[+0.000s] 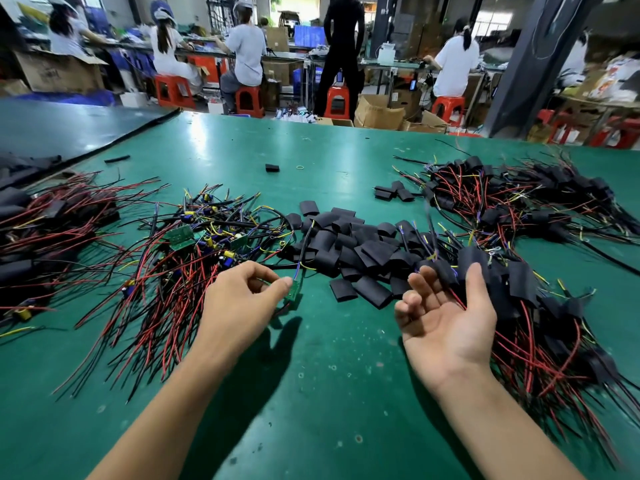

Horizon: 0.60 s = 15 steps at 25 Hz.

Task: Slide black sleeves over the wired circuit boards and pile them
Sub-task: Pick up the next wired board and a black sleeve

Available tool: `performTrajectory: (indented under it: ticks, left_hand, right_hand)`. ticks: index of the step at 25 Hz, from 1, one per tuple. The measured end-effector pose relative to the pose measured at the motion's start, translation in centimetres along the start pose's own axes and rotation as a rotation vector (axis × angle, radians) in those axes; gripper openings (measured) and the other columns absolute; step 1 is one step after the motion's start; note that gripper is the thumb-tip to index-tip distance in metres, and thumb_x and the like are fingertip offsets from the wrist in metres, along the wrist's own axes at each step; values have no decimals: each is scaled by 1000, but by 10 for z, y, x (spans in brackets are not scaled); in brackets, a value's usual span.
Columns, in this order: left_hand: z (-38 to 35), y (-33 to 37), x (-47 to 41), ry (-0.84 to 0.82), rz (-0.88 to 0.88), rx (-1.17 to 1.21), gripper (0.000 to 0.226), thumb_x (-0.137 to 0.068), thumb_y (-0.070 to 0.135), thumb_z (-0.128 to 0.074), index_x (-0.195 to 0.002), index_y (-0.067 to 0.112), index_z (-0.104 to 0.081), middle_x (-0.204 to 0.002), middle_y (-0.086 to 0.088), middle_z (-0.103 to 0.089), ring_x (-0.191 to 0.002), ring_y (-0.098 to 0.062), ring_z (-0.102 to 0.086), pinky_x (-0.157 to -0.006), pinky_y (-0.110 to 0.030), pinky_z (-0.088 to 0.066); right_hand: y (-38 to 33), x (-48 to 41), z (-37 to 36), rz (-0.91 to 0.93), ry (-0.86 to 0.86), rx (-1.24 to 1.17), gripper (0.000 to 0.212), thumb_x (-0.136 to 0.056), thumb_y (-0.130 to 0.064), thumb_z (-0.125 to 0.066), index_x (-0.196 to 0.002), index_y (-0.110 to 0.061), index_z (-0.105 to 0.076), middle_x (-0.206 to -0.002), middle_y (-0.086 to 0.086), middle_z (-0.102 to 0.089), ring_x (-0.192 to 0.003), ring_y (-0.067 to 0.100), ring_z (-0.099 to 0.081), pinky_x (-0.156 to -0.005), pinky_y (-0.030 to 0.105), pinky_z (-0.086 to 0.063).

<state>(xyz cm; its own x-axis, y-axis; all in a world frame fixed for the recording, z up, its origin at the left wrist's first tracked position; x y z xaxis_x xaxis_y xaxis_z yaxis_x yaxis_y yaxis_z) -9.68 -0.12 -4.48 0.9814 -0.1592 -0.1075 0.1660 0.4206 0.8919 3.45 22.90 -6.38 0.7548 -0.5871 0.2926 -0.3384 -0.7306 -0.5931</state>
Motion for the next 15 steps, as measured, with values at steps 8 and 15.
performTrajectory:
  ticks: [8,15]
  left_hand:
    - [-35,12,13,-139,-304,-517,49,-89,49,-64,-134,34,-55,-118,7,-61,-108,-20,-59,-90,-36,-51]
    - [-17,25,18,1,-240,-83,11,-84,26,-74,-95,26,-69,-83,8,-71,-61,-6,-60,-64,-22,-51]
  right_hand:
    - [-4,-11,0,129,-120,232,49,-99,-56,-44,-104,-13,-67,-79,5,-70,-45,12,-48,-47,21,-42]
    - [19,-9,-10,617,-253,2003,50,-96,-48,-56,-140,-26,-53,-139,-8,-47,-118,14,-56,-97,28,-43]
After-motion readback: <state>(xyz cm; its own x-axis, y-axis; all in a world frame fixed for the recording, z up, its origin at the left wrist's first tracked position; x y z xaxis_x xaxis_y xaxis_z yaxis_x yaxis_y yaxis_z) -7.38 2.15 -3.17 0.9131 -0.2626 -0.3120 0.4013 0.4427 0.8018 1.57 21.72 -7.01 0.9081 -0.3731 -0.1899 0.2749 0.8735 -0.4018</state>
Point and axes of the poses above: each hand's wrist, its own x-axis away from the middle knuckle, its own z-axis out of the back of the hand, y = z × x, the point moved 8 cm from there along -x, towards the middle knuckle
